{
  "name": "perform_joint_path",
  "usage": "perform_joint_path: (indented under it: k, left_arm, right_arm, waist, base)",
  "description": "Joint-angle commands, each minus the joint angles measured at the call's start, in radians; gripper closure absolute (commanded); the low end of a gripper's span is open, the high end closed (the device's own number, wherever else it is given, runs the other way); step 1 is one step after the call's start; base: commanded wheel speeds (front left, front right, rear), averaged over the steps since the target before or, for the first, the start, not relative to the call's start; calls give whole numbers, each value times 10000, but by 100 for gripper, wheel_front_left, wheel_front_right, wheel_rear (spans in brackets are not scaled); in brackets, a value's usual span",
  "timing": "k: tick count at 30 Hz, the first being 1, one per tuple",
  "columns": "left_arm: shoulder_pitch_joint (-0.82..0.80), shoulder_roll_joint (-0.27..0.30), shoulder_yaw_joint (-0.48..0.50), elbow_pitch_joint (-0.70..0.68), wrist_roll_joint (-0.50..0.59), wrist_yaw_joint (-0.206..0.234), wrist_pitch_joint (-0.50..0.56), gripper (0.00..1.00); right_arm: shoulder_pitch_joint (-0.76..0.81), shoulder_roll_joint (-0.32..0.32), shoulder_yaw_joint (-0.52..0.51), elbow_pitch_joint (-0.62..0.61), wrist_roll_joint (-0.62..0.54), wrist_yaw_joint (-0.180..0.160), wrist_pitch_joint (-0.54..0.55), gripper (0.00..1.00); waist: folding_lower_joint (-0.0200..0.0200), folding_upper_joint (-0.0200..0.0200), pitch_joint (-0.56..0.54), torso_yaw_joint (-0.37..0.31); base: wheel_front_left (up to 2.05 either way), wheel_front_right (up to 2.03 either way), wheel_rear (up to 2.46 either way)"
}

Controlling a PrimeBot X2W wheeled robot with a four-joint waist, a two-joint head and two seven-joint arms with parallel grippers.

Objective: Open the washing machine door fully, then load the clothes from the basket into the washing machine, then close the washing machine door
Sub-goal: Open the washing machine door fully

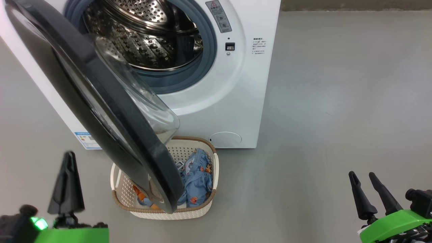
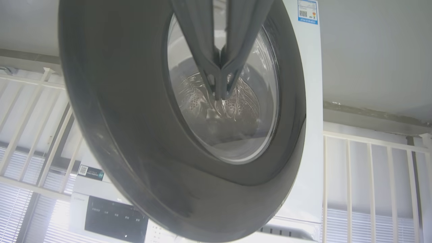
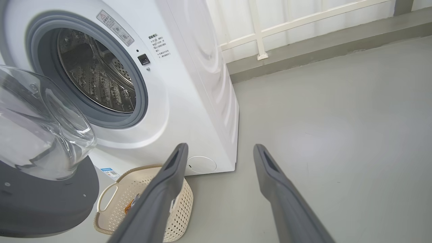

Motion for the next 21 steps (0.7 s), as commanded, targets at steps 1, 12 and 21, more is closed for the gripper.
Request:
perform_joint_path:
  k: [1, 12, 21]
  left_arm:
    - [-492, 84, 385, -559, -67, -25, -61, 100]
    - [-851, 74, -924, -3516, -306, -23, -61, 100]
    - [-787, 73, -4489, -3008, 420, -15, 111, 100]
  right_arm:
    - [33, -125, 100, -265, -57, 14, -131, 0]
    - [63, -80, -26, -420, -90, 14, -131, 0]
    - [2, -34, -11, -492, -95, 14, -132, 0]
  waist:
    - [0, -1, -10, 11]
    - [0, -1, 29, 68]
    - [0, -1, 140, -7]
  base:
    - [0, 0, 0]
    - [0, 0, 0]
    - [0, 0, 0]
